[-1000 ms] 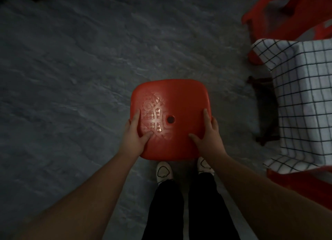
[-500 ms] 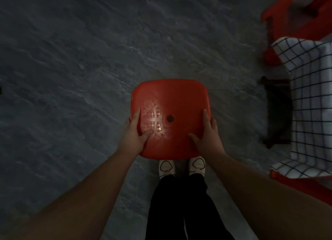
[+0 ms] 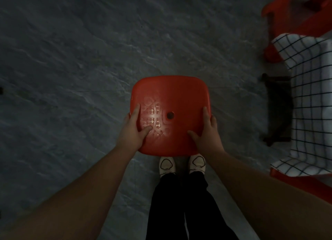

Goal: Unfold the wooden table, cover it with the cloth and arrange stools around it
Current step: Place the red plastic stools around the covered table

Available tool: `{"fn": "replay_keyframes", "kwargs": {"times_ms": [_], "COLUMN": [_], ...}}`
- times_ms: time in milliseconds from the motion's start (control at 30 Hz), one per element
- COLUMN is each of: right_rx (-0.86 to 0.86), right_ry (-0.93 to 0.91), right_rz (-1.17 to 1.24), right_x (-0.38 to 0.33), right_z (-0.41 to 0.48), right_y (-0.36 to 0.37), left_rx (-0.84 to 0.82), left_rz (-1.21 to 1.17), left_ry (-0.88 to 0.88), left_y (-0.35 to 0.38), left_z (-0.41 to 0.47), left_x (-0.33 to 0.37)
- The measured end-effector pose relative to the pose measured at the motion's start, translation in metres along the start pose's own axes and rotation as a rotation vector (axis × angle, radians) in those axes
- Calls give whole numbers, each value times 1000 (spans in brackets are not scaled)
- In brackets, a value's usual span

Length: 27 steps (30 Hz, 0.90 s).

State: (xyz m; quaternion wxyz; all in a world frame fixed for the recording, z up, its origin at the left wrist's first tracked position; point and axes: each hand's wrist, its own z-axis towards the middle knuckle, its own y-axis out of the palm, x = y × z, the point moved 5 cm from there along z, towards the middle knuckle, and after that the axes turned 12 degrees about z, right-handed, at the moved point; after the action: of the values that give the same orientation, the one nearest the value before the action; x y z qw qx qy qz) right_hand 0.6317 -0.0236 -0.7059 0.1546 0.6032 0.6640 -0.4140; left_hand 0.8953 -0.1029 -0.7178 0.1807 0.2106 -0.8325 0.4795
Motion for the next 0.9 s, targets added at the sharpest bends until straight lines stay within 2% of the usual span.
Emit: {"fn": "replay_keyframes", "kwargs": {"times_ms": [333, 500, 633, 733, 900], "right_rx": [-20, -84, -98, -78, -8], "right_ry": [31, 48, -20, -48, -154], "right_rz": [-62, -299, -429, -428, -508], "right_x": [5, -16, -65, -113, -182], "right_z": [1, -9, -49, -100, -210], "right_y": [2, -12, -40, -70, -122], "left_rx": [-37, -63, -10, 39, 105], "left_rz": [119, 254, 228, 190, 438], "left_ry": [-20, -77, -8, 48, 166], "left_y": [7, -7, -53, -105, -181], "left_z": [-2, -17, -50, -87, -157], "left_x": [-1, 22, 63, 102, 167]}}
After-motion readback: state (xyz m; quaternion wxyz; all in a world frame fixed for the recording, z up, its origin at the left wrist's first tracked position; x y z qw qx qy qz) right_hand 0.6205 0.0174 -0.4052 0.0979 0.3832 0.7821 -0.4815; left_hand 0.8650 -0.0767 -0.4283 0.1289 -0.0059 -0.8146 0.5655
